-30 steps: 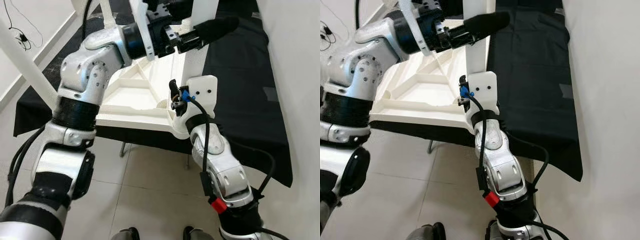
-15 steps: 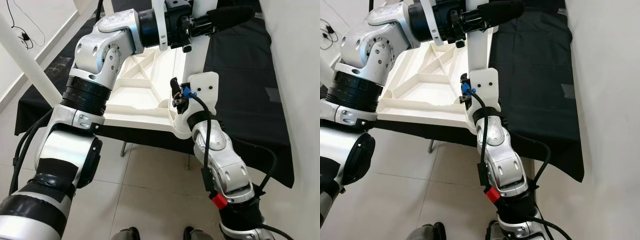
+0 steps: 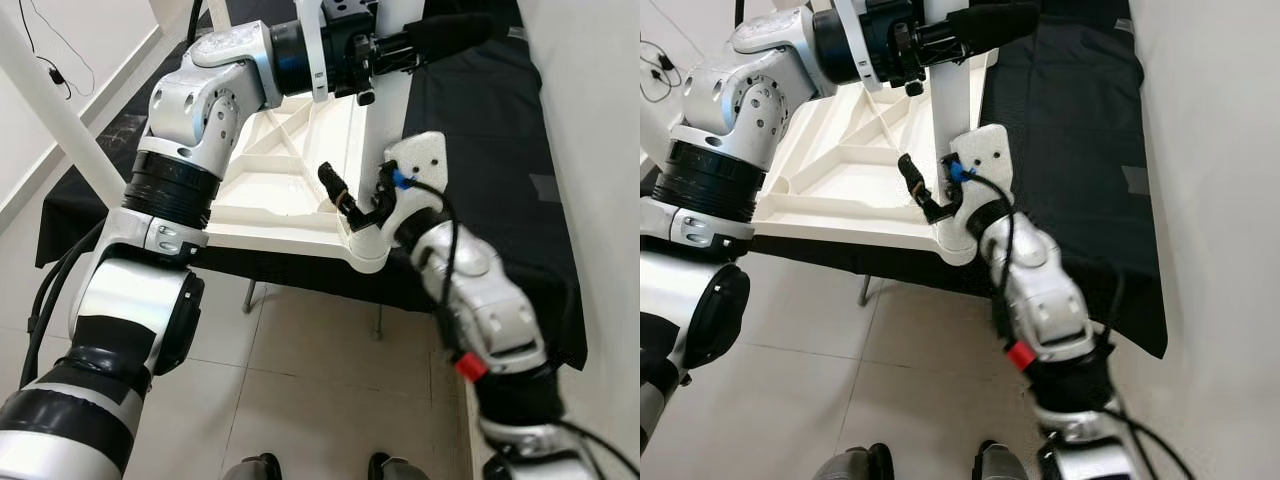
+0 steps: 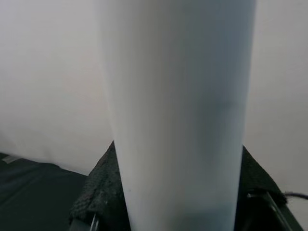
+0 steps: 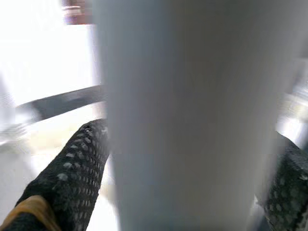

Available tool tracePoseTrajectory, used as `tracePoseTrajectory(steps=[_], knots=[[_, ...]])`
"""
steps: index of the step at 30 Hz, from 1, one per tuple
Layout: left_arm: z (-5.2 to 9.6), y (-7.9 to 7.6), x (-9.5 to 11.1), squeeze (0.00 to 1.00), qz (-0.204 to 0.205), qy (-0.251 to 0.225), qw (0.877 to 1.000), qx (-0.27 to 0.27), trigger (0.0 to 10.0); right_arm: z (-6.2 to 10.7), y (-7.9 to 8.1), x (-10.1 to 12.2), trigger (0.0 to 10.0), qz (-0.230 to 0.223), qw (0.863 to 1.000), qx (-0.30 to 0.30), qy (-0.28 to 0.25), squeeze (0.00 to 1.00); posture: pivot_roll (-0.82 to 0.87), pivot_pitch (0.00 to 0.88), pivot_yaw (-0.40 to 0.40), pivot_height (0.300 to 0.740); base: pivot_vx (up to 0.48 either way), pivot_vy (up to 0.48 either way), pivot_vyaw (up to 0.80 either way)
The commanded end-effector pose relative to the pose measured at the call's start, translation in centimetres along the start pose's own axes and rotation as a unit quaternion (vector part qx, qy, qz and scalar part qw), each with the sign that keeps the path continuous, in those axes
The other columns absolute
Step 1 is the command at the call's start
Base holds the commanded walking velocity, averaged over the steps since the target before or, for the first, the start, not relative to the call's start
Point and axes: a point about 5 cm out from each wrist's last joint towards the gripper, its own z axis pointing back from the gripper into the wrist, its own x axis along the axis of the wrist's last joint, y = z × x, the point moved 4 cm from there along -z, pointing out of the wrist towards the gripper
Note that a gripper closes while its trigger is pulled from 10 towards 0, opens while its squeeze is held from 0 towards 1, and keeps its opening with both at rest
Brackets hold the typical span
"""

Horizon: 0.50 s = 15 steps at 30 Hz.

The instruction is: Building children table

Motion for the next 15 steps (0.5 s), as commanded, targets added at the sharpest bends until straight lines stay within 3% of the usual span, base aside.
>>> tracePoseTrajectory(steps=[1, 3, 7, 11, 12, 15], knots=[[0.0, -0.1, 0.0, 0.00, -0.022, 0.015, 1.000, -0.004, 0.0, 0.0, 1.2, 0.5, 10.0, 0.001, 0.996, 0.091, -0.015, 0.00, 0.02, 0.245, 0.073, 0.740, 0.000, 0.000, 0.00], [0.0, -0.1, 0.0, 0.00, -0.022, 0.015, 1.000, -0.004, 0.0, 0.0, 1.2, 0.5, 10.0, 0.001, 0.996, 0.091, -0.015, 0.00, 0.02, 0.245, 0.073, 0.740, 0.000, 0.000, 0.00], [0.0, -0.3, 0.3, 0.00, -0.023, 0.012, 1.000, -0.008, 0.0, 1.0, 0.2, 0.8, 10.0, 0.013, 0.982, 0.188, -0.002, 0.00, 0.03, 0.255, 0.069, 0.740, 0.000, 0.000, 0.00], [-0.1, -0.5, 0.4, 0.00, -0.023, 0.010, 1.000, -0.012, 0.0, 1.3, -0.2, 0.7, 10.0, -0.002, 0.974, 0.225, -0.001, 0.00, 0.04, 0.262, 0.073, 0.740, 0.000, 0.000, 0.00], [-0.2, -0.6, 0.5, 0.00, -0.023, 0.010, 1.000, -0.013, 0.0, 1.3, -0.4, 0.5, 3.8, -0.011, 0.973, 0.231, 0.000, 0.00, 0.04, 0.264, 0.074, 0.740, 0.000, 0.000, 0.00], [-0.2, -0.6, 0.5, 0.00, -0.023, 0.009, 1.000, -0.014, 0.0, 1.3, -0.4, 0.4, 3.8, -0.017, 0.972, 0.233, 0.002, 0.00, 0.04, 0.265, 0.074, 0.740, 0.000, 0.000, 0.00]])
